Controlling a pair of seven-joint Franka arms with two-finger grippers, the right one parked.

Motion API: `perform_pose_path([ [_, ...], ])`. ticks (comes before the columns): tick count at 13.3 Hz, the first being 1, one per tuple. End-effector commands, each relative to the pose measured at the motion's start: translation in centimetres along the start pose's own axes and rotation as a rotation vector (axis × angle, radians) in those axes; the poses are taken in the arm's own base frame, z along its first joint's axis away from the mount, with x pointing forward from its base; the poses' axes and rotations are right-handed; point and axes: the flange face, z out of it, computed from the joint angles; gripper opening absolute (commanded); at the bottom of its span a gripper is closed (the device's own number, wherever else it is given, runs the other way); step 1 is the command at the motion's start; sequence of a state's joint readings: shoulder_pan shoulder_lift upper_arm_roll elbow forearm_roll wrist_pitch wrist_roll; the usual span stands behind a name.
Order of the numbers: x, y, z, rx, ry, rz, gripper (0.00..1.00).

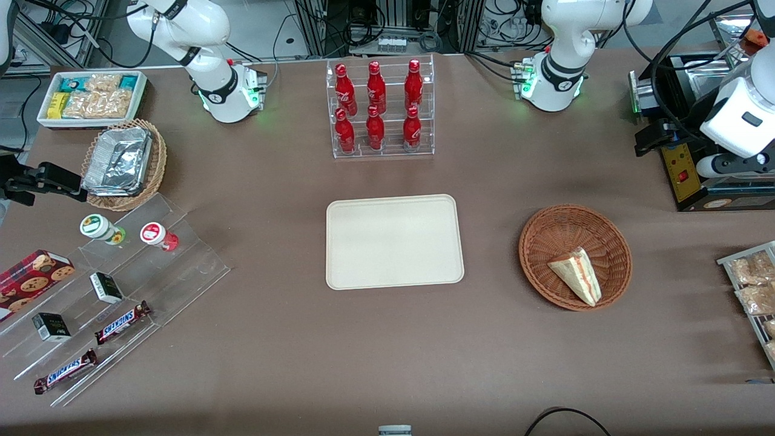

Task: Place sandwich from basket to tray
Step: 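Lower the open left gripper over the wrapped sandwich in the wicker basket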

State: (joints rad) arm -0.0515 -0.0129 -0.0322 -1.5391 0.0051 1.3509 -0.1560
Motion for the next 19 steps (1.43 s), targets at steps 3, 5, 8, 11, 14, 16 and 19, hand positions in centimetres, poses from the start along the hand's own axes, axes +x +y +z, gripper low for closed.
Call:
perform_pose_path([
  [3,1.6,0.1,0.6,0.014,0.01,0.011,1.0],
  [5,3.0,0.4,3.8,0.019,-0.012,0.011,1.0],
  [8,4.2,0.5,8.8,0.012,0.032,-0.004,1.0],
  [11,5.6,0.4,14.5,-0.007,0.098,-0.154,1.0],
  [14,6.6,0.8,19.3,-0.036,0.16,-0.302,1.0],
  [16,6.9,0.9,22.3,-0.062,0.189,-0.441,1.0],
  [19,8.3,1.4,26.1,-0.076,0.198,-0.496,1.0],
])
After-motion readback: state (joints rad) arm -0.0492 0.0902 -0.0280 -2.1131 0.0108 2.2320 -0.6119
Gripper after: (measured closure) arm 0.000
